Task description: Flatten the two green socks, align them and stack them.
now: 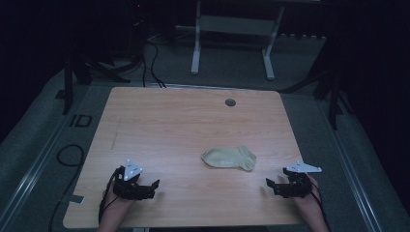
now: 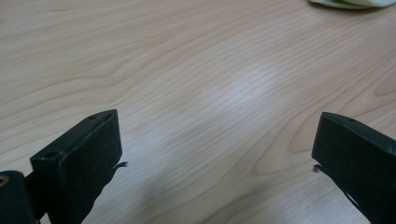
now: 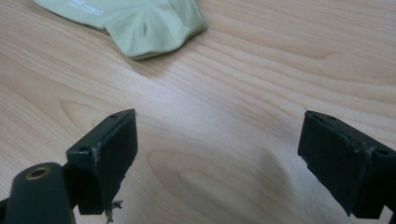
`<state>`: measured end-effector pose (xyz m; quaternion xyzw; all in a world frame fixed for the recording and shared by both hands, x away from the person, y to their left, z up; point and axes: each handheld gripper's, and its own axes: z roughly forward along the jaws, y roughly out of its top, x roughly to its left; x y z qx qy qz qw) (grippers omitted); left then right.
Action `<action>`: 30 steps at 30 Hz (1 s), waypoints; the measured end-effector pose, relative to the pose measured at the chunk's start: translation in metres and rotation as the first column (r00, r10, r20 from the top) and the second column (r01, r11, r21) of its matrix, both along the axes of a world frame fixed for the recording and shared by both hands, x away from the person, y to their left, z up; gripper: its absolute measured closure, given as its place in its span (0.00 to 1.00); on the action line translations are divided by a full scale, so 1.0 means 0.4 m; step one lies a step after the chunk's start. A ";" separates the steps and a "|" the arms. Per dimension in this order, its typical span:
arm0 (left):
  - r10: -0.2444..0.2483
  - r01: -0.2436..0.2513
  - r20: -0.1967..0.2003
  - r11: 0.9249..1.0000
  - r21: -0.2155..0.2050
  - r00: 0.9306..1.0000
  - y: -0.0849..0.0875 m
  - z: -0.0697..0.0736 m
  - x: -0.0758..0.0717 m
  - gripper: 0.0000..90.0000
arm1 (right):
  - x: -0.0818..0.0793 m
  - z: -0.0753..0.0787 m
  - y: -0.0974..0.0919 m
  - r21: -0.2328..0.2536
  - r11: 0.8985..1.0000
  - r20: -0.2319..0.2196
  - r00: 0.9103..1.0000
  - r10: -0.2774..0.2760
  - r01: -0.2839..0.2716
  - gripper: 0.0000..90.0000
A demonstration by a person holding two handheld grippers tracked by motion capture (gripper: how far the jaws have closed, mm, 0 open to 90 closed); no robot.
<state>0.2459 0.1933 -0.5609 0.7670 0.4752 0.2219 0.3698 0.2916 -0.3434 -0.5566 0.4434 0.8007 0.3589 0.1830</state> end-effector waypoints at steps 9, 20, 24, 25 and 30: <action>0.072 -0.072 -0.023 0.997 -0.024 0.997 0.063 -0.021 -0.034 0.02 | -0.024 -0.014 -0.033 -0.003 0.996 0.009 0.996 -0.091 0.091 0.11; 0.139 -0.140 -0.029 0.990 -0.026 0.990 0.124 -0.034 -0.064 0.02 | -0.049 -0.014 -0.077 0.038 0.982 0.033 0.982 -0.185 0.184 0.11; 0.194 -0.195 -0.008 0.981 -0.012 0.981 0.147 -0.037 -0.069 0.02 | -0.051 -0.012 -0.090 0.044 0.973 0.068 0.971 -0.230 0.227 0.11; 0.212 -0.212 -0.005 0.977 -0.003 0.977 0.150 -0.037 -0.069 0.02 | -0.050 -0.012 -0.092 0.048 0.972 0.067 0.970 -0.233 0.231 0.11; 0.267 -0.267 -0.008 0.964 0.006 0.964 0.162 -0.038 -0.066 0.02 | -0.045 -0.018 -0.092 0.025 0.972 0.062 0.970 -0.233 0.232 0.11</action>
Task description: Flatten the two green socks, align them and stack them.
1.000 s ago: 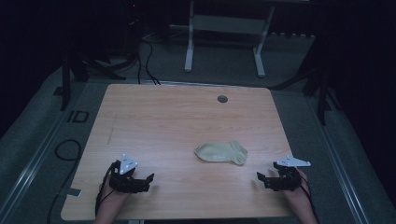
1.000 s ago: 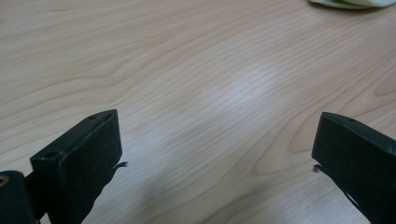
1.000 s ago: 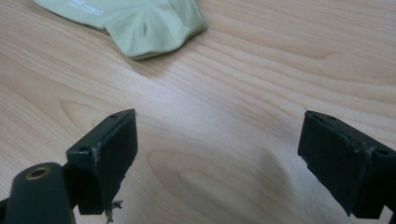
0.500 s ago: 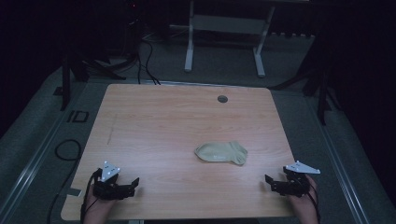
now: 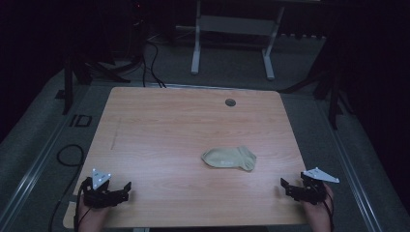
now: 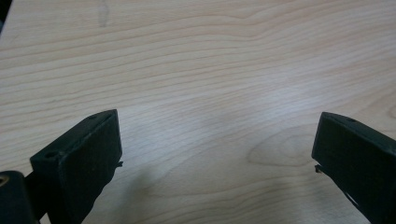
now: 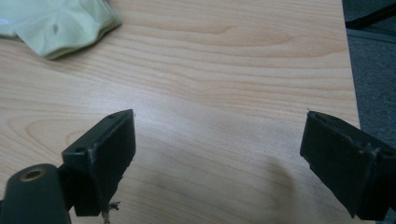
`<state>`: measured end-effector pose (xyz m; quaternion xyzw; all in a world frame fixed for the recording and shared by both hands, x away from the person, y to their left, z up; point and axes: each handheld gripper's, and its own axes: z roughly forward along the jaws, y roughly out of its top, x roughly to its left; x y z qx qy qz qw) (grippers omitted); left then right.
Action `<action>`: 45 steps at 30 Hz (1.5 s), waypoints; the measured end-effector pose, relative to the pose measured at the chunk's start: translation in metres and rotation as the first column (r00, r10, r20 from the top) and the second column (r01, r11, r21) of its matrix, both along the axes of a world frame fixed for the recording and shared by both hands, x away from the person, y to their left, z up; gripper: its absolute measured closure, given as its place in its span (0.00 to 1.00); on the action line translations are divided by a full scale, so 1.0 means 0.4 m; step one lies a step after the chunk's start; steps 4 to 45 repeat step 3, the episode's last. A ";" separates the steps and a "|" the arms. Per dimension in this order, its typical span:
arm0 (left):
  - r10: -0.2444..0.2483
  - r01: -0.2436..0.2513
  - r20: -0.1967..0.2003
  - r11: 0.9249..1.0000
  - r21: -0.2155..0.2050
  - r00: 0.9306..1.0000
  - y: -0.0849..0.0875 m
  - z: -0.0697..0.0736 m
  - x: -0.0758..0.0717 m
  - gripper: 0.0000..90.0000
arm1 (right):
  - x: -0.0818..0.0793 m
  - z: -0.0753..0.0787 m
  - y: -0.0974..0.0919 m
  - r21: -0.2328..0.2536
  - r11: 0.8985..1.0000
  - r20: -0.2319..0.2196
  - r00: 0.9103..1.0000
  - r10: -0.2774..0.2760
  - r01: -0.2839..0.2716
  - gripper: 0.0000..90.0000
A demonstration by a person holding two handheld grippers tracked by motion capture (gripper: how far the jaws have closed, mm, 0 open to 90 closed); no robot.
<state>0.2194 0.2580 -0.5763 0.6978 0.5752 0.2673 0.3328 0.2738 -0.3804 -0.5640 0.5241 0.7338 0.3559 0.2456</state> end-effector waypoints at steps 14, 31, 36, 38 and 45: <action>0.016 -0.016 -0.003 1.000 -0.009 1.000 0.005 -0.001 0.001 0.02 | 0.001 -0.002 0.002 -0.006 1.000 0.000 1.000 0.005 -0.005 0.12; 0.016 -0.016 -0.003 1.000 -0.009 1.000 0.005 -0.001 0.001 0.02 | 0.001 -0.002 0.002 -0.006 1.000 0.000 1.000 0.005 -0.005 0.12; 0.016 -0.016 -0.003 1.000 -0.009 1.000 0.005 -0.001 0.001 0.02 | 0.001 -0.002 0.002 -0.006 1.000 0.000 1.000 0.005 -0.005 0.12; 0.016 -0.016 -0.003 1.000 -0.009 1.000 0.005 -0.001 0.001 0.02 | 0.001 -0.002 0.002 -0.006 1.000 0.000 1.000 0.005 -0.005 0.12; 0.016 -0.016 -0.003 1.000 -0.009 1.000 0.005 -0.001 0.001 0.02 | 0.001 -0.002 0.002 -0.006 1.000 0.000 1.000 0.005 -0.005 0.12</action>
